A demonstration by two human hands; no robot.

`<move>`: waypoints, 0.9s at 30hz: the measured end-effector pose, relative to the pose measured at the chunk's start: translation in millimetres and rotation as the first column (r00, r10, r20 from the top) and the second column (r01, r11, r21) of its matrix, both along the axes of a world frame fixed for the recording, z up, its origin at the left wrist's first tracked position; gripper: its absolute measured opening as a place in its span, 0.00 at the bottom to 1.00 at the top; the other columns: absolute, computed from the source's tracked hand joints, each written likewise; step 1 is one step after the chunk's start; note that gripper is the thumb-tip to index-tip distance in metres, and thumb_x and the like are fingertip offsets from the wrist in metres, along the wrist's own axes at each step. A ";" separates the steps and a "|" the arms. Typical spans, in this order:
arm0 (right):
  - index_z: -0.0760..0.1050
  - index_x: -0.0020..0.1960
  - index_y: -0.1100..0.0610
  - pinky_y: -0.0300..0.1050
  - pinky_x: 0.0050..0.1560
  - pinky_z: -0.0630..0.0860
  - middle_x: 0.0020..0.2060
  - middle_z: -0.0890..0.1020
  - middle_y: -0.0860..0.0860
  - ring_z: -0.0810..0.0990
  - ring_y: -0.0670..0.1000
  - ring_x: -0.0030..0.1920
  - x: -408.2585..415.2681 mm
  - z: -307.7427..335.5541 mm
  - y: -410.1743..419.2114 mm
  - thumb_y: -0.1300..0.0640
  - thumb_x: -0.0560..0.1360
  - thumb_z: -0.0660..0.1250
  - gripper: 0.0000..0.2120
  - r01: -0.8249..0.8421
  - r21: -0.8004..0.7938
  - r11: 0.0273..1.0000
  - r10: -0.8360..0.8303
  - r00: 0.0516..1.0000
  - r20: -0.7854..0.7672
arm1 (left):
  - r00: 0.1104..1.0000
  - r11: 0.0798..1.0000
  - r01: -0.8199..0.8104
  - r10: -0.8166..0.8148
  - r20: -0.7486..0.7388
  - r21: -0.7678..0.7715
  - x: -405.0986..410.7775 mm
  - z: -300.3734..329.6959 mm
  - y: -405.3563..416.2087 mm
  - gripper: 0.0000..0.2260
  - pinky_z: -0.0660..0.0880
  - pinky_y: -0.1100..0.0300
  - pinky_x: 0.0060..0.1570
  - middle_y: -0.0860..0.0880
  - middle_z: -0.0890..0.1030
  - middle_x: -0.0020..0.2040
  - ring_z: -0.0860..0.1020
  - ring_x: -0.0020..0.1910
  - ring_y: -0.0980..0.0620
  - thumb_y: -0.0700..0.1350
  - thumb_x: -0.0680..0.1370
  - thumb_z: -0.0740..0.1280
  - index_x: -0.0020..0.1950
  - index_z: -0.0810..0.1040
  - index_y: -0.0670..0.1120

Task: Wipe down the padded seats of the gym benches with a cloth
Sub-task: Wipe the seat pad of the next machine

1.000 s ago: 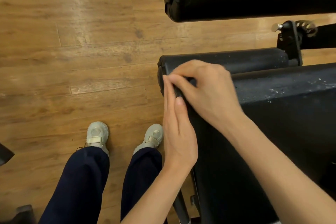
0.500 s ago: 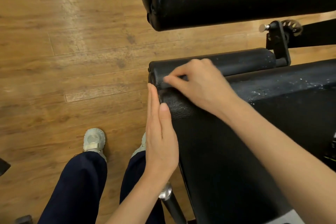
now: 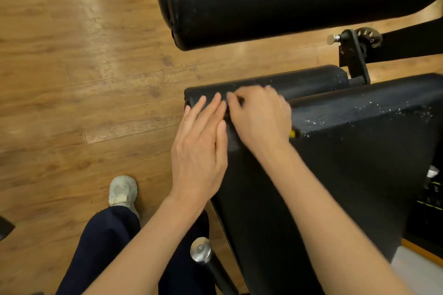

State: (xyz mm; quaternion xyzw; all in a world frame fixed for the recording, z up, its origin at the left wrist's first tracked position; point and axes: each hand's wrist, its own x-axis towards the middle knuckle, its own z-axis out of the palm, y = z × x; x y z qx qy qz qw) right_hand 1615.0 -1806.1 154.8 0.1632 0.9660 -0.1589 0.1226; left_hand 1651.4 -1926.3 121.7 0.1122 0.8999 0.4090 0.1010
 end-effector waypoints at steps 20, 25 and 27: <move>0.81 0.57 0.57 0.48 0.74 0.63 0.54 0.82 0.51 0.78 0.49 0.60 57.6 11.5 13.6 0.55 0.81 0.63 0.11 -0.144 -0.137 0.980 0.098 0.950 -0.298 | 0.989 0.960 0.117 -0.135 -0.055 -0.256 -6.9 13.6 -1.0 0.20 0.56 0.52 0.78 0.47 0.80 0.66 0.72 0.71 0.49 0.46 0.85 0.52 0.69 0.76 0.42; 0.76 0.31 0.57 0.47 0.38 0.73 0.28 0.76 0.53 0.75 0.55 0.33 -28.5 8.1 74.7 0.37 0.79 0.58 0.29 -0.101 -0.153 0.983 0.139 0.955 0.263 | 0.983 0.924 0.131 -0.169 -0.077 -0.360 -6.4 19.9 21.1 0.21 0.66 0.57 0.66 0.48 0.81 0.63 0.78 0.63 0.50 0.47 0.83 0.52 0.69 0.77 0.43; 0.80 0.38 0.64 0.45 0.34 0.72 0.29 0.78 0.55 0.76 0.55 0.30 -34.9 13.0 99.8 0.37 0.78 0.61 0.30 0.032 -0.197 0.980 0.030 0.952 0.304 | 0.982 0.923 0.111 -0.158 -0.100 -0.369 -5.2 17.8 22.1 0.20 0.67 0.58 0.64 0.50 0.81 0.63 0.79 0.61 0.52 0.47 0.83 0.52 0.69 0.77 0.45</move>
